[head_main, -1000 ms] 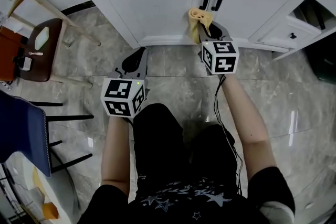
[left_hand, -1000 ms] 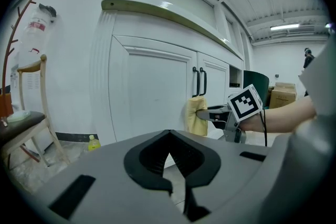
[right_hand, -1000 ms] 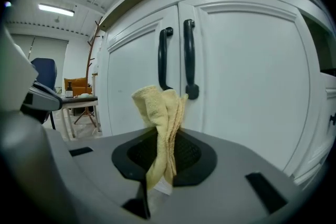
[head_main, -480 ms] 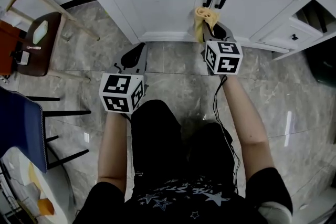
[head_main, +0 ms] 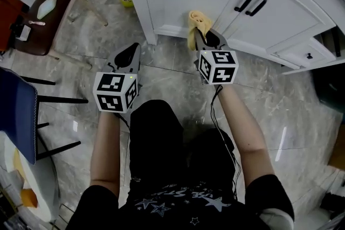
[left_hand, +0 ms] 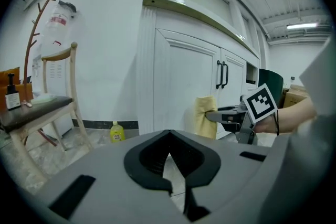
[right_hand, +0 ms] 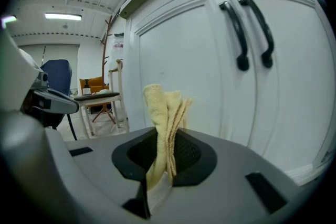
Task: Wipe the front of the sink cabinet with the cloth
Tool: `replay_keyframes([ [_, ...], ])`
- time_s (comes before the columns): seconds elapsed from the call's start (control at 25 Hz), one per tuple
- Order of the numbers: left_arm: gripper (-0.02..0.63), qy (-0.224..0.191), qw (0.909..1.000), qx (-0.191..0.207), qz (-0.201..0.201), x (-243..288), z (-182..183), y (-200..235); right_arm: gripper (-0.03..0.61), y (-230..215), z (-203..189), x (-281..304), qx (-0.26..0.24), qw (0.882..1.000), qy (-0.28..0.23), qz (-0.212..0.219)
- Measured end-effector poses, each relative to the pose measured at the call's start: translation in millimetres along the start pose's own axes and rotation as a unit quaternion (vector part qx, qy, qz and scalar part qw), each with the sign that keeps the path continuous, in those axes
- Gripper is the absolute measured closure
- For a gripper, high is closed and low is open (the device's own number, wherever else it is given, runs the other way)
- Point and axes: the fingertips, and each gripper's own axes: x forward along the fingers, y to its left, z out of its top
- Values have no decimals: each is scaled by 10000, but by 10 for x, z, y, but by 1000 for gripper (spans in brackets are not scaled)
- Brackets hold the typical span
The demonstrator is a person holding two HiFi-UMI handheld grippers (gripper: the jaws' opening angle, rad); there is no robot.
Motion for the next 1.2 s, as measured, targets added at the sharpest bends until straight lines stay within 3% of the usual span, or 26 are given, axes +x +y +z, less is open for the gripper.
replay_keyframes([
  [0.16,598,9,9998,-102,180,-192,-141,323,514,453,-139,307,-128,9995,80,272],
  [0.32,598,5,9992,-235,337,-379,-277,632,514,834,-322,623,67,9990,150,424],
  [0.6,598,-94,9978,-430,494,-538,-357,947,514,1145,-493,1169,-145,9995,124,240],
  [0.84,598,-38,9986,-365,390,-488,-374,905,514,1005,-565,1234,-282,9995,167,-15],
  [1.2,598,156,9996,-210,116,-272,-386,503,514,369,-701,956,-112,9989,219,-408],
])
